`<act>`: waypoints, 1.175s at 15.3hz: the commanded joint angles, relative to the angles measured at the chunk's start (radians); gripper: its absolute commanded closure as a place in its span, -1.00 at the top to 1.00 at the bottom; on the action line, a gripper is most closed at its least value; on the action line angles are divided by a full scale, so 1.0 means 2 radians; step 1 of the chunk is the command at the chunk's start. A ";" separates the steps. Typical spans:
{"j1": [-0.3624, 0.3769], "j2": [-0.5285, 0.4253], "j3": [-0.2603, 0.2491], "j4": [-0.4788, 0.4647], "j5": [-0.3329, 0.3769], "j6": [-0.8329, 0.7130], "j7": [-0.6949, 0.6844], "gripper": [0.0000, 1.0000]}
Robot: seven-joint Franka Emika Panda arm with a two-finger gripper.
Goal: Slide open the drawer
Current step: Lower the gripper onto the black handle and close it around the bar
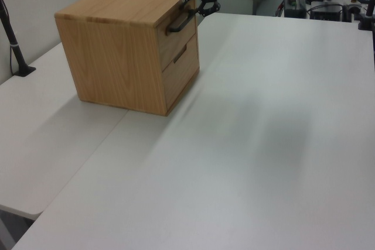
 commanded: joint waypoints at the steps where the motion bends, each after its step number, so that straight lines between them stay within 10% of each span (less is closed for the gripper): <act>1: -0.013 -0.002 0.005 0.001 -0.001 -0.001 -0.009 -0.19; 14: -0.018 -0.021 0.006 -0.042 -0.004 -0.014 -0.033 -0.21; 18: -0.016 -0.022 0.007 -0.047 -0.003 -0.015 -0.037 -0.97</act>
